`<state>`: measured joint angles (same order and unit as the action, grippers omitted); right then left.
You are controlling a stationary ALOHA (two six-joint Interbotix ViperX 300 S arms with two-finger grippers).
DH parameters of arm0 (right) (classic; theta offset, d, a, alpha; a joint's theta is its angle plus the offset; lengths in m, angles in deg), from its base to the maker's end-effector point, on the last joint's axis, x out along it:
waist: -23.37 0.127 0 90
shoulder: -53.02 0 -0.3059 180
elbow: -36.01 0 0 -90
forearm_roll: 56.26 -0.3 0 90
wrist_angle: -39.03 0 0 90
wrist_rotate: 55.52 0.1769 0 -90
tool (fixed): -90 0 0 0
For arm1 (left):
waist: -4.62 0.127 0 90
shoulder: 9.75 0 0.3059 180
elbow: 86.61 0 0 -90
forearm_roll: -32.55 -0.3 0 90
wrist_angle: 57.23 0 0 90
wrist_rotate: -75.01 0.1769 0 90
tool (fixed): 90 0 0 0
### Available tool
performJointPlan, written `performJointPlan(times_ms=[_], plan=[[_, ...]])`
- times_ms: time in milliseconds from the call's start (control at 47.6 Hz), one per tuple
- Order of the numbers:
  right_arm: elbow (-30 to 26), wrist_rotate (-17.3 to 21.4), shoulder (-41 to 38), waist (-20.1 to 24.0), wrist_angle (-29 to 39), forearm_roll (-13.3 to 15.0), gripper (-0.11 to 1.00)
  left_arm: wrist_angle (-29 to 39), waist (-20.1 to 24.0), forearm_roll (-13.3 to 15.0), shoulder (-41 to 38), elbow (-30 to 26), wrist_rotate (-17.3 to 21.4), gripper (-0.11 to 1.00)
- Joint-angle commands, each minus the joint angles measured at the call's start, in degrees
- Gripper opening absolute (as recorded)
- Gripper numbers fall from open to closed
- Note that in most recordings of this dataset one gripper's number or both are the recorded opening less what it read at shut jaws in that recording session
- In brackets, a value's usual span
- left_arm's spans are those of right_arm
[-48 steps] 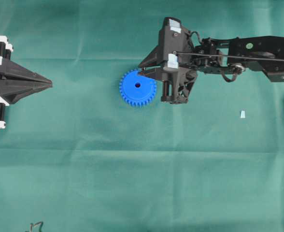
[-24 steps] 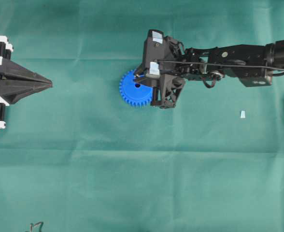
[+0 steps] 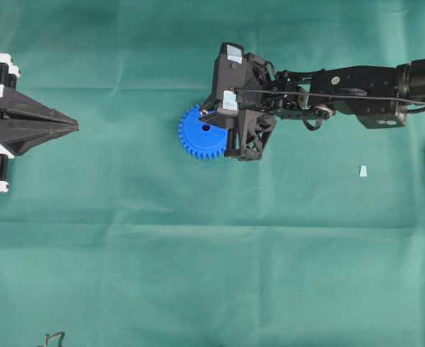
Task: Insert the shaft into the center hole of the gear.
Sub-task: 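Lift the shaft and carry it left over the blue gear's center hole, then align the held shaft vertically above the gear hole and lower it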
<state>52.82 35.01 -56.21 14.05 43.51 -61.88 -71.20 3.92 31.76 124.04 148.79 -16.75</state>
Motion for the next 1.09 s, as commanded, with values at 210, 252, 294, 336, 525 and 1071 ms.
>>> performJointPlan(times_ms=[210,252,294,336,525,1071], plan=[[-0.5,0.3,2.6,-0.2,-0.8,-0.1,0.18,0.4,-0.1,0.0,-0.4,-1.3,-0.4,0.0],[-0.4,0.4,2.6,0.0,-1.1,-0.2,0.18,0.4,-0.1,-0.1,-0.4,-1.3,-0.4,0.0],[-0.4,0.4,2.6,0.1,-1.3,-0.3,0.18,0.4,-0.1,-0.1,-0.4,-1.3,-0.4,0.0],[-0.2,0.6,2.5,0.2,-1.7,-0.4,0.18,0.5,-0.2,-0.1,-0.4,-1.4,-0.4,0.0],[1.0,2.1,2.5,0.4,-3.9,-0.9,0.18,0.6,-0.1,0.0,-0.4,-1.3,-0.4,0.0],[1.1,3.8,-0.6,0.4,-6.8,-1.0,0.18,0.7,0.0,-0.1,-0.4,-1.4,-0.4,0.0]])
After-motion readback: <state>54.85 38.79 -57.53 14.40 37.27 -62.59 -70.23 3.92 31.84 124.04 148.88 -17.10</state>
